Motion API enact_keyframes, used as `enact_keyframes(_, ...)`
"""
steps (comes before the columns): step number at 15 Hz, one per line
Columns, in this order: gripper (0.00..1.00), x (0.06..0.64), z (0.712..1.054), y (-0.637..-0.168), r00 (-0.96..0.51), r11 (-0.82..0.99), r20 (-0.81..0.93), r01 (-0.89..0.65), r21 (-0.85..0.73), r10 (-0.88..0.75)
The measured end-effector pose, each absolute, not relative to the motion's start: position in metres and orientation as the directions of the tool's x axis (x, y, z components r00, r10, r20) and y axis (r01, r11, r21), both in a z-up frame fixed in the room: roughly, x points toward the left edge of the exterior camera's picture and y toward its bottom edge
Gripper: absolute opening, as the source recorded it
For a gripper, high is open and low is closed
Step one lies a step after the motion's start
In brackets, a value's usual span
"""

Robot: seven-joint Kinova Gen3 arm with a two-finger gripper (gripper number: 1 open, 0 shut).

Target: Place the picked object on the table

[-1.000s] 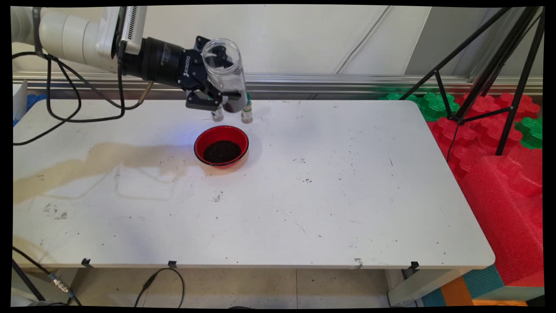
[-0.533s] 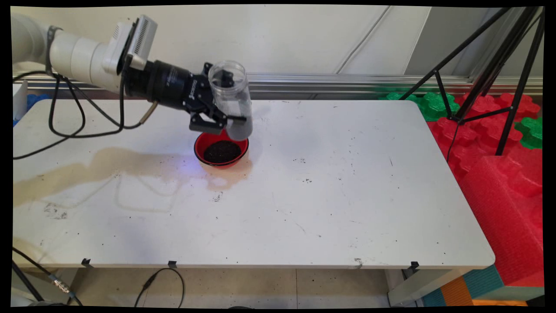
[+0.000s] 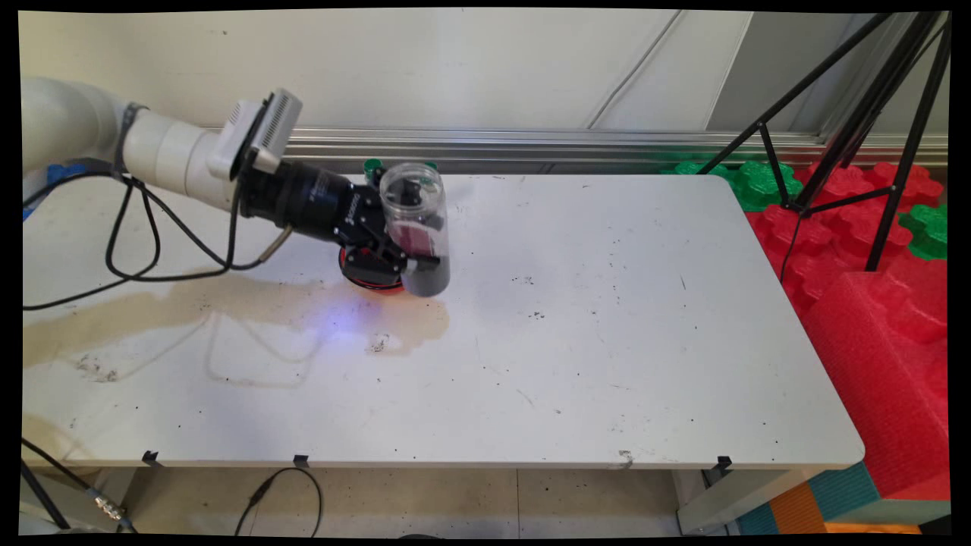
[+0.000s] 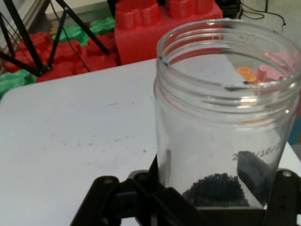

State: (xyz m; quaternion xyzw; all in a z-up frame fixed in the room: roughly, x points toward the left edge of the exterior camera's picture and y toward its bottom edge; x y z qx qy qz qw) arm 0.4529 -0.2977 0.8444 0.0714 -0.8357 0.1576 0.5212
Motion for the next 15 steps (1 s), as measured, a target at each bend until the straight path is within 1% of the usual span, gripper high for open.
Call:
enact_keyframes(9, 0.0, 0.438, 0.788, -0.295, -0.44, 0.953, 0.898, -0.286, -0.105, -0.033)
enact_keyframes(15, 0.0, 0.428, 0.758, -0.295, -0.443, 0.953, 0.894, -0.293, -0.07, -0.071)
